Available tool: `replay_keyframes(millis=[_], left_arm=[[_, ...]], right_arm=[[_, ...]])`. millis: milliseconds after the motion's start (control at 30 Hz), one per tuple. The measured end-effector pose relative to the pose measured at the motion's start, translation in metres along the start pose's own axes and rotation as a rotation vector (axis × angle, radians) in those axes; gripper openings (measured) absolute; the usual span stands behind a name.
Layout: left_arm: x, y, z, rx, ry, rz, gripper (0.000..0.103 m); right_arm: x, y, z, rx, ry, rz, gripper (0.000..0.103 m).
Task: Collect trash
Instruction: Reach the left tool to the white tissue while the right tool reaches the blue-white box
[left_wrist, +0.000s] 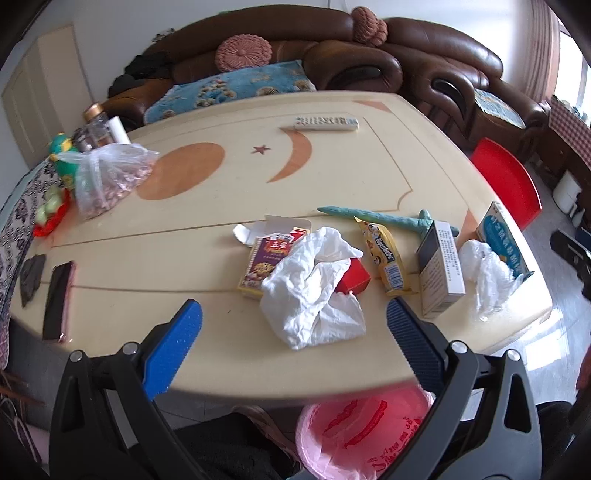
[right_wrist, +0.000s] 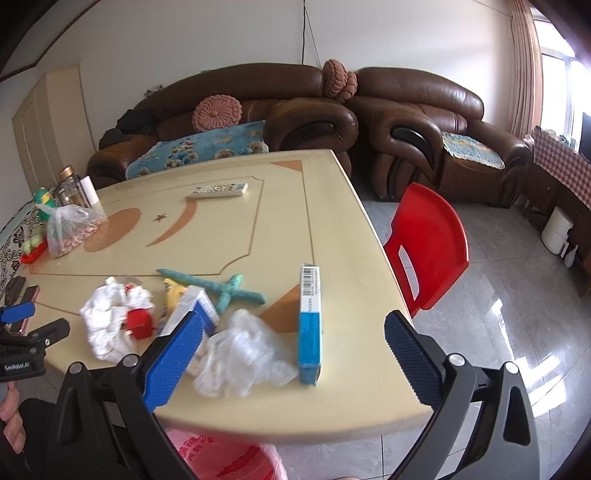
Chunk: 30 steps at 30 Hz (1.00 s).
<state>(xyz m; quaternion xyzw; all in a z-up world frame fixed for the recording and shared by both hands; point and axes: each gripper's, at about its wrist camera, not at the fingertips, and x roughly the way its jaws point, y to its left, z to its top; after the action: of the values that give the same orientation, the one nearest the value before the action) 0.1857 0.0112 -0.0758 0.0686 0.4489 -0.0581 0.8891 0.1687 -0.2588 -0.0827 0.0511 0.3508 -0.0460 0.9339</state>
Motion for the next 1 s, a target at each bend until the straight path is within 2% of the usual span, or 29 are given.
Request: replay_keyframes(millis=[133,300,500,867,1000], left_arm=[[0.023,0.001,0.006,0.014,0.016,-0.019,0.098],[0.05,-0.001,0.013,0.041,0.031,-0.005,0.098],[0.068,0.001,0.018,0.052,0.038,-0.014,0.098],[0.093,-0.002,0.018,0.082,0.061,-0.031,0.098],[0.1,-0.001,0.018,0.067,0.072,-0.042,0.097]], right_arm=[[0.027,-0.002,0.007,-0.021,0.022,-0.002,0.096],[0.06,-0.003,0.01,-0.04,0.061,0.02,0.096],[0.087,-0.006,0.01,-0.043,0.086,0.011,0.096],[0.115,-0.015,0.01,-0.003,0.136,0.032,0.082],[0.121,-0.014,0.009,-0.007,0.146,0.031,0.071]])
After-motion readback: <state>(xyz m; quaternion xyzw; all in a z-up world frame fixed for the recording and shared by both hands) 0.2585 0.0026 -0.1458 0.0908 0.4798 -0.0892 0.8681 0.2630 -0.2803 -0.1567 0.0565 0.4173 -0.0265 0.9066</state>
